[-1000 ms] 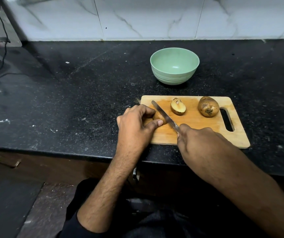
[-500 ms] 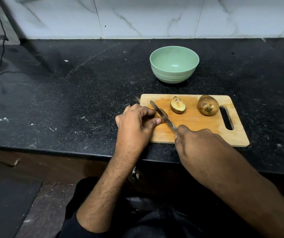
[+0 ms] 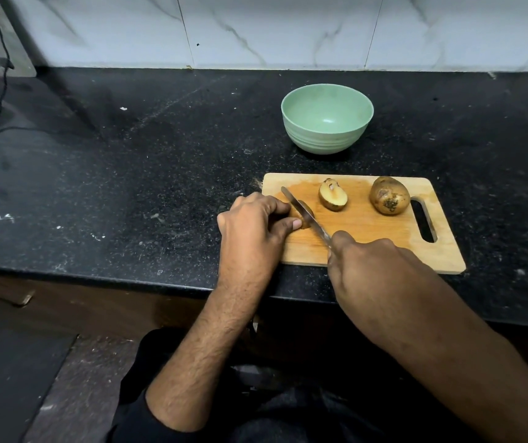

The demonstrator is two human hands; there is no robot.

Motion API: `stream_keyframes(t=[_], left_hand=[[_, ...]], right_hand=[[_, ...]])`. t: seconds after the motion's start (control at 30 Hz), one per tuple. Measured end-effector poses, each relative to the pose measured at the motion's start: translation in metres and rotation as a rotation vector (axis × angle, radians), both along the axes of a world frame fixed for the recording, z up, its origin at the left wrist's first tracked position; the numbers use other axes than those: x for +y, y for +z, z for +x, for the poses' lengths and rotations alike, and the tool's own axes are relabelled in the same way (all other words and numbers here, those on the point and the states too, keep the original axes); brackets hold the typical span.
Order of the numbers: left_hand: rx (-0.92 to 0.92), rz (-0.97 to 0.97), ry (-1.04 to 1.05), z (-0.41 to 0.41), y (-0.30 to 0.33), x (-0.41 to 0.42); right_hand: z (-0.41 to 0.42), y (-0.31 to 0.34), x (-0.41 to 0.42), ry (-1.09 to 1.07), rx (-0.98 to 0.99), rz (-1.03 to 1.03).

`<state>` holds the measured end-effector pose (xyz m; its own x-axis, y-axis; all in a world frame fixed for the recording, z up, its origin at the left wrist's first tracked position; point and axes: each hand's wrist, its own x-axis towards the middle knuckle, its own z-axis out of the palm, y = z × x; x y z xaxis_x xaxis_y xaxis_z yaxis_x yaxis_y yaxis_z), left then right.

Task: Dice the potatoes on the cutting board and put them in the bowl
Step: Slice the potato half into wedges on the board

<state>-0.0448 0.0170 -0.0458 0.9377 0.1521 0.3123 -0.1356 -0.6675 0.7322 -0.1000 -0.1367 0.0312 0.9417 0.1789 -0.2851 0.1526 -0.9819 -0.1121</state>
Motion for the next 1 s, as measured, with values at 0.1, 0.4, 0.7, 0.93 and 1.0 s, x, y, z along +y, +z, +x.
stream_keyframes(t=[0.1, 0.4, 0.7, 0.93, 1.0], left_hand=[[0.001, -0.003, -0.001, -0.001, 0.000, 0.000], [0.001, 0.103, -0.037, -0.002, 0.002, 0.000], [0.077, 0.200, -0.027, 0.001, 0.017, -0.003], [0.087, 0.185, -0.025, 0.003, 0.017, -0.003], [0.068, 0.138, -0.018, 0.001, 0.015, -0.003]], right_hand=[[0.002, 0.003, 0.001, 0.003, 0.044, 0.002], [-0.001, 0.001, 0.002, -0.003, 0.045, -0.019], [0.007, 0.009, 0.003, 0.025, 0.118, -0.081], [0.019, 0.009, 0.008, 0.026, 0.161, -0.109], [0.024, 0.002, 0.013, 0.020, 0.159, -0.107]])
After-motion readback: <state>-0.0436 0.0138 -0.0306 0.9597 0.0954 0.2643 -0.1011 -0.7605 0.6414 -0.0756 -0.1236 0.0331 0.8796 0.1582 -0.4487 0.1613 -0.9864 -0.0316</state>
